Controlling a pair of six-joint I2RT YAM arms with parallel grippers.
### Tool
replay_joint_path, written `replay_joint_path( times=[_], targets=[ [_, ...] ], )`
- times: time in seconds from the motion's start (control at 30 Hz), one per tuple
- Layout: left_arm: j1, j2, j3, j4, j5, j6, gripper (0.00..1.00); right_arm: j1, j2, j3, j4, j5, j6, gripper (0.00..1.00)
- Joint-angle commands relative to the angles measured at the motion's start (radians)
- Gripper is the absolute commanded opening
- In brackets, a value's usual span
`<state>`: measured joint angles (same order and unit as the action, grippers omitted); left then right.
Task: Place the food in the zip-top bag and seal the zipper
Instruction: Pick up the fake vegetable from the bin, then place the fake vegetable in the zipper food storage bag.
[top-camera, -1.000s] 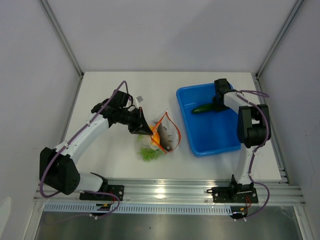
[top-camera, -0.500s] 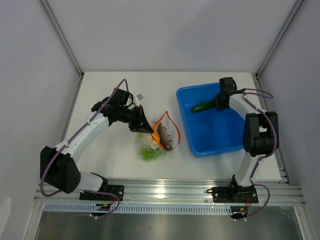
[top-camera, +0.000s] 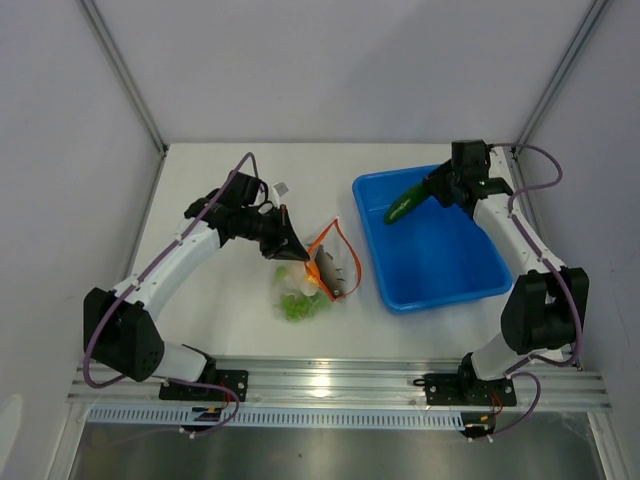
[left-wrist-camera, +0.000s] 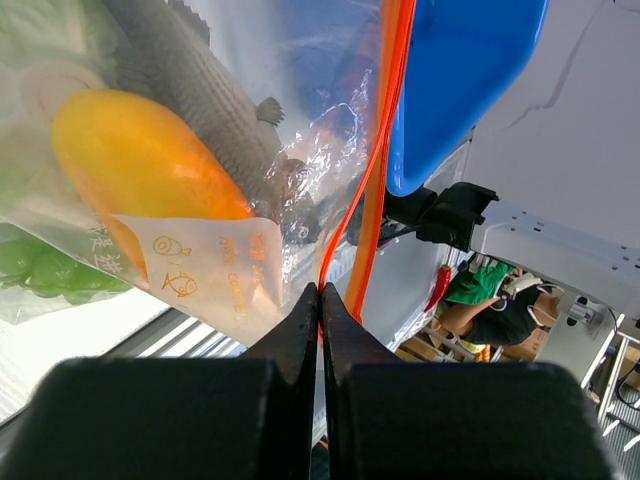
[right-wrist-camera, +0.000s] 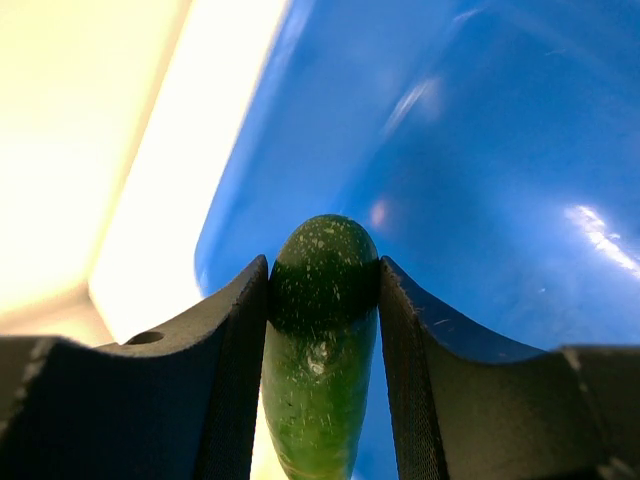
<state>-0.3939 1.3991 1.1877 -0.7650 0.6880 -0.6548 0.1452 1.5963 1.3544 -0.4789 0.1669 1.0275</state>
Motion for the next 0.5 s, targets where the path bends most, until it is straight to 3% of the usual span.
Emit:
replay_joint_path(
  times=[0.0,0.13,0.33,0.47],
  targets=[
    [0.01,0.008,0.049,0.02,0.021,-0.008,0.01,0.042,-0.073,0.012,0.048,-0.137,-0.177,0.0],
    [0.01,0.008,0.062,0.012,0.022,-0.009,0.01,0.149,-0.117,0.038,0.075,-0.268,-0.285,0.0],
    [0.01,0.023,0.096,-0.005,0.027,-0.012,0.01,0.301,-0.17,0.052,0.014,-0.29,-0.409,0.0],
    [0.01,0.031,0.116,-0.007,0.027,-0.023,0.01,0.332,-0.213,0.006,0.025,-0.328,-0.452,0.0]
  ],
)
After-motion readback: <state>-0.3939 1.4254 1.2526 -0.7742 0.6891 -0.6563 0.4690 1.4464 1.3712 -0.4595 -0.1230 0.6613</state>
